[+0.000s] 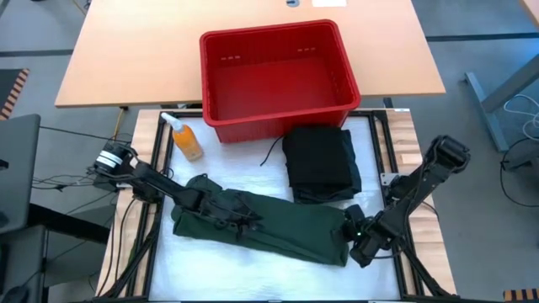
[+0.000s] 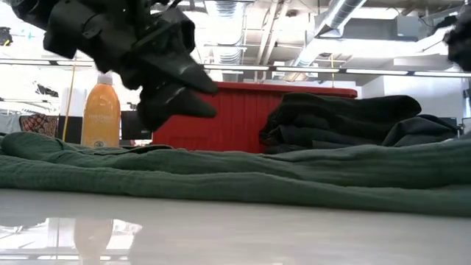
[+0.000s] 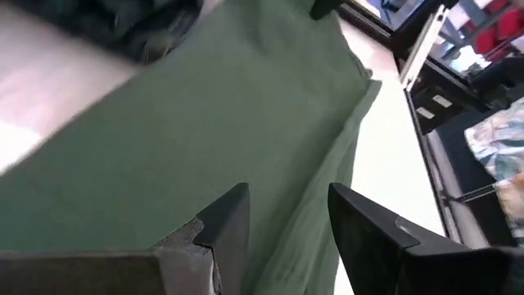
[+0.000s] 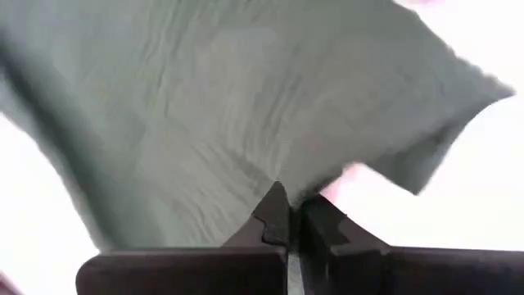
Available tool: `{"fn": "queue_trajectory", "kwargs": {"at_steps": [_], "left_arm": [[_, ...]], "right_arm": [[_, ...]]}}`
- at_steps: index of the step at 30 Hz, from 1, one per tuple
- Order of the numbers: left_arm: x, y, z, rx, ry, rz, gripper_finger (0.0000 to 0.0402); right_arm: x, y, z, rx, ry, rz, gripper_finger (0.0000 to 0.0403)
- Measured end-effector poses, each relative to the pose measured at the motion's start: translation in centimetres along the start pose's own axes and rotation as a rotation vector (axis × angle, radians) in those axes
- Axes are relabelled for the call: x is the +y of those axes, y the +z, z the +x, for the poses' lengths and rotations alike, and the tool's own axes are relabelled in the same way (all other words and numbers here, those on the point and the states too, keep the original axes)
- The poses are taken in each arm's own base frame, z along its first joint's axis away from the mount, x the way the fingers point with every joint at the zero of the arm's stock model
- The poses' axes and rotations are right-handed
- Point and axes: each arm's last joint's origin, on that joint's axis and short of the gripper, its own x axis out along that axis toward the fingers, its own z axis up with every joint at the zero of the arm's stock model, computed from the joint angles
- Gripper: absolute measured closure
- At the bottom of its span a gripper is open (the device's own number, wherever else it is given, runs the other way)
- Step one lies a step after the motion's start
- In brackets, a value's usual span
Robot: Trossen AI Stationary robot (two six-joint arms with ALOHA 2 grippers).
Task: Fold Laundry from Bin
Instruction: Fold the green polo shirt
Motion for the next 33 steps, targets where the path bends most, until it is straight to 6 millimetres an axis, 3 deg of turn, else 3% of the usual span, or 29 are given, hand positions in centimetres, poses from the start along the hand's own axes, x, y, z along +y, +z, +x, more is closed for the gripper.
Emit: {"fn": "queue_trajectory", "kwargs": {"at_steps": [7, 13, 26, 33], "left_arm": [[-1.3, 1.2, 2.8, -0.02, 0.014, 0.083, 0.0246], [-1.2, 0.1, 6.5, 0.091, 0.087, 0.111, 0.0246], [-3.0, 1.2, 16.0, 0.205, -0.028, 0.125, 0.0246], [-4.9, 3.1, 19.5, 0.197, -0.087, 0.22, 0.0246]], "right_arm": [[1.3, 0.5, -7.1, 0.099, -0.044, -0.096, 0.0377], [2.6, 1.0, -12.4, 0.133, -0.007, -0.131, 0.0376], [5.9, 1.8, -20.0, 0.167, 0.304, -0.216, 0.0376], [7.1, 3.0, -23.4, 0.144, 0.469, -0.269, 0.0376]]}}
